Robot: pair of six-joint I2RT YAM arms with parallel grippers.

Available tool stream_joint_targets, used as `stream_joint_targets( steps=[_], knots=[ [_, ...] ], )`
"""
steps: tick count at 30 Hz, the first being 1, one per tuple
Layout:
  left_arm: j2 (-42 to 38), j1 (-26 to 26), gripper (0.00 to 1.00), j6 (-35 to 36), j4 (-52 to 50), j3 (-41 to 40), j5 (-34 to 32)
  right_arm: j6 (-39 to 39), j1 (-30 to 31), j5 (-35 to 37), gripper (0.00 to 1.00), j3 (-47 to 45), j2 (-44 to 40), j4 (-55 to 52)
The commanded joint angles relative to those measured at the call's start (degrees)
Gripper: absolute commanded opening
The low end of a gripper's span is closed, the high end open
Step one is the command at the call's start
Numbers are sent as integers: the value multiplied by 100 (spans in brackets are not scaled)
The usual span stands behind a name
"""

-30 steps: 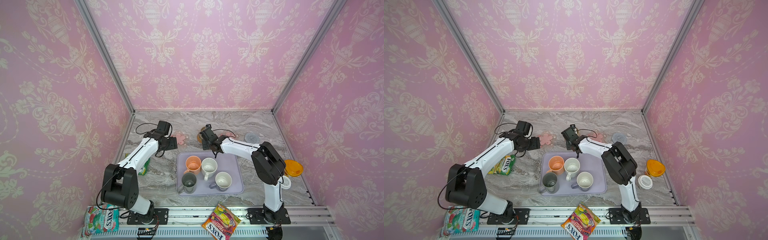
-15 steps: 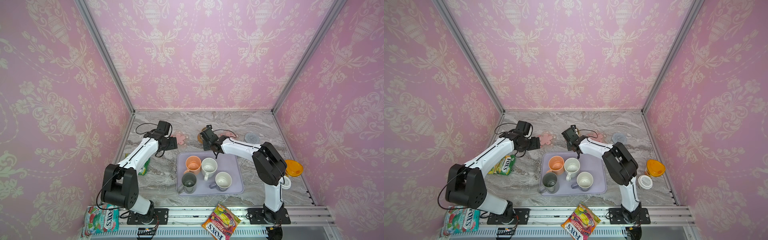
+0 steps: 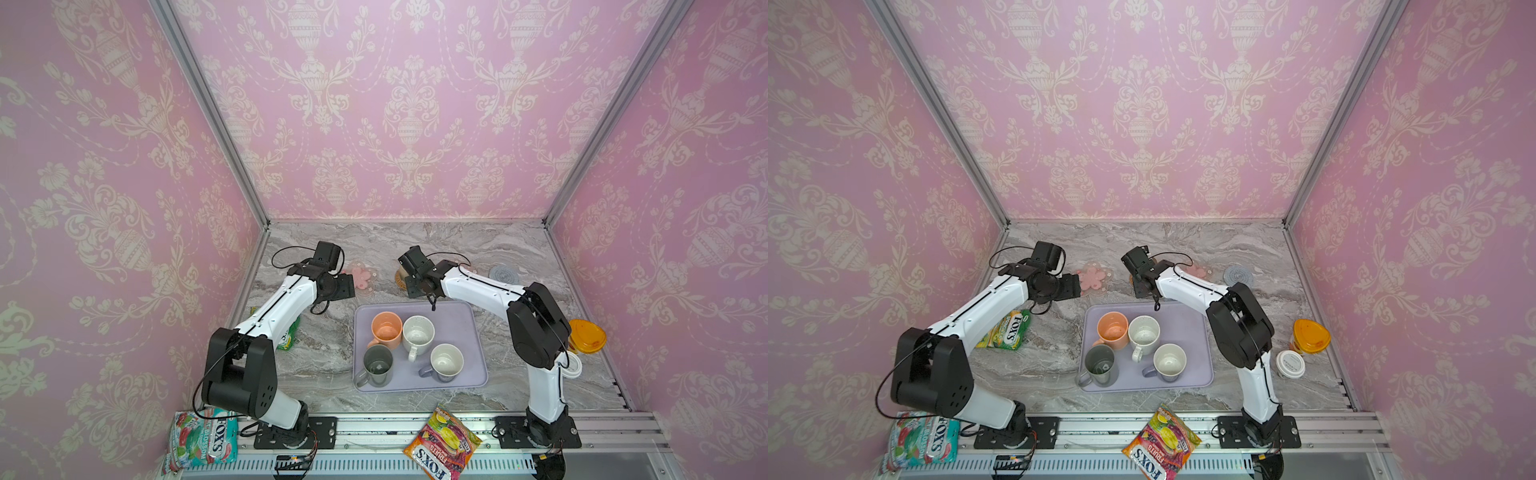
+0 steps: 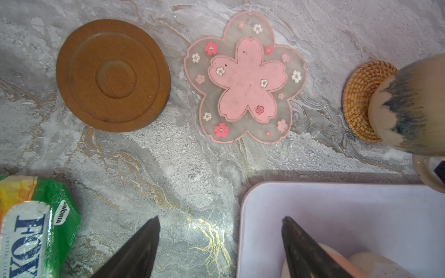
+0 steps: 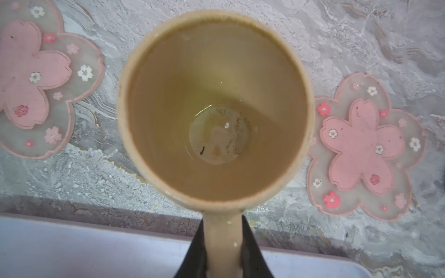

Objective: Place cups on coasters
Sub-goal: Place the cup on the coaster.

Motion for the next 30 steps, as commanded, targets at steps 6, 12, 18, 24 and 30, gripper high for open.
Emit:
stream_joint_targets(
  steps=[6,12,18,24,30],
  knots=[
    [34,36,82,16,-148,64,87,-254,-3,243,0,550,143,-18],
    [53,38,82,26,-148,75,87,-285,-17,572,0,591,51,-45],
    [71,38,82,31,-131,93,96,-296,-10,529,0,394,-159,257],
    [53,40,82,27,-129,73,96,-222,-6,383,0,437,-130,231],
    [12,38,82,18,-121,-4,95,-70,-2,312,0,304,-186,310]
  ],
)
